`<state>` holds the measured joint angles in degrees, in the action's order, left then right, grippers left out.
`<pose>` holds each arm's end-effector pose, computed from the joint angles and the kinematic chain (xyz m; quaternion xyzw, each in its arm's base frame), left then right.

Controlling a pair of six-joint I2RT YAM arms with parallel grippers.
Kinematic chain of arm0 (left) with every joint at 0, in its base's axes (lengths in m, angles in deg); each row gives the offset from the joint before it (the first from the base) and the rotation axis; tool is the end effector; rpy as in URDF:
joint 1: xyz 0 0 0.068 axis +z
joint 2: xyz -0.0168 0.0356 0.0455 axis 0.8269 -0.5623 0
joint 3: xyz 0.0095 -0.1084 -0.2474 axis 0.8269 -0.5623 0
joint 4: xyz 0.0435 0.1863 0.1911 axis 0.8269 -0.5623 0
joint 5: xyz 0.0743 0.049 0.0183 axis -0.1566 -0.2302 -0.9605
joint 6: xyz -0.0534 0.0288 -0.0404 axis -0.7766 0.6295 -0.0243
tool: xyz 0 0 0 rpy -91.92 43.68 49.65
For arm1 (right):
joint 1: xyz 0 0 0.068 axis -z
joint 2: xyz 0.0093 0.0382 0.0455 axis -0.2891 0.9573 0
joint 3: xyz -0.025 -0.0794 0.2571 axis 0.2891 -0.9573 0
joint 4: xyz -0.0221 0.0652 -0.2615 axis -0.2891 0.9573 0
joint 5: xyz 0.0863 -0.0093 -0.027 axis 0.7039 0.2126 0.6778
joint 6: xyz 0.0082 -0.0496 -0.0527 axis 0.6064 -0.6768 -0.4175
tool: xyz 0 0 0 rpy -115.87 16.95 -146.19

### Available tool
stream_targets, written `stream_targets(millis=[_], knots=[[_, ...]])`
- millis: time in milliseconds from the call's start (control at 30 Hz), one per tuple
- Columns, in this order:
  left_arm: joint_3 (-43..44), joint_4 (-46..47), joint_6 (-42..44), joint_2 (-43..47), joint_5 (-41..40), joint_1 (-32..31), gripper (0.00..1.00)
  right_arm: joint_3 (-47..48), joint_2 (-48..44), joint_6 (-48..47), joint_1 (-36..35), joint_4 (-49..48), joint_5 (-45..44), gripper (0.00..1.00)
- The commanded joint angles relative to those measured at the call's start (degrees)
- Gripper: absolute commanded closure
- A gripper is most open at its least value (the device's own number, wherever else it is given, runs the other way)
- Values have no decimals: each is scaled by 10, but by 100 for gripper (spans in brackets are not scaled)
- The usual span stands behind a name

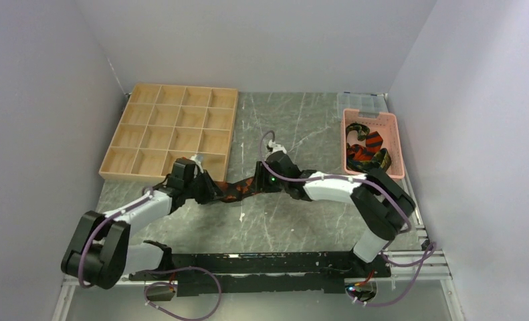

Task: Roll the ties
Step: Roll the tie at the center of the board.

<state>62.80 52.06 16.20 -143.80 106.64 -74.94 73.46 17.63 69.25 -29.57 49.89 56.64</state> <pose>0.2293 -0.1033 0.1242 -0.1426 0.8994 -0.3486 0.2220 0.2537 0.2681 0.1350 -0.0572 0.9096 0.2881 0.2940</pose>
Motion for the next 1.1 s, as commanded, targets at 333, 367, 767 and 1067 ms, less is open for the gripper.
stream_targets(millis=[333, 367, 767, 1067], knots=[[160, -462, -5, 34, -288, -13, 97, -113, -101, 26, 0, -30, -74, 47], [172, -488, -12, 24, -302, -17, 97, -118, -103, 27, -1, -33, -73, 47], [323, -662, -117, -99, -455, -128, 97, -148, -122, 27, -2, -59, -69, 47], [423, -731, -185, -276, -533, -226, 97, -174, -151, 28, -3, -63, -72, 47]])
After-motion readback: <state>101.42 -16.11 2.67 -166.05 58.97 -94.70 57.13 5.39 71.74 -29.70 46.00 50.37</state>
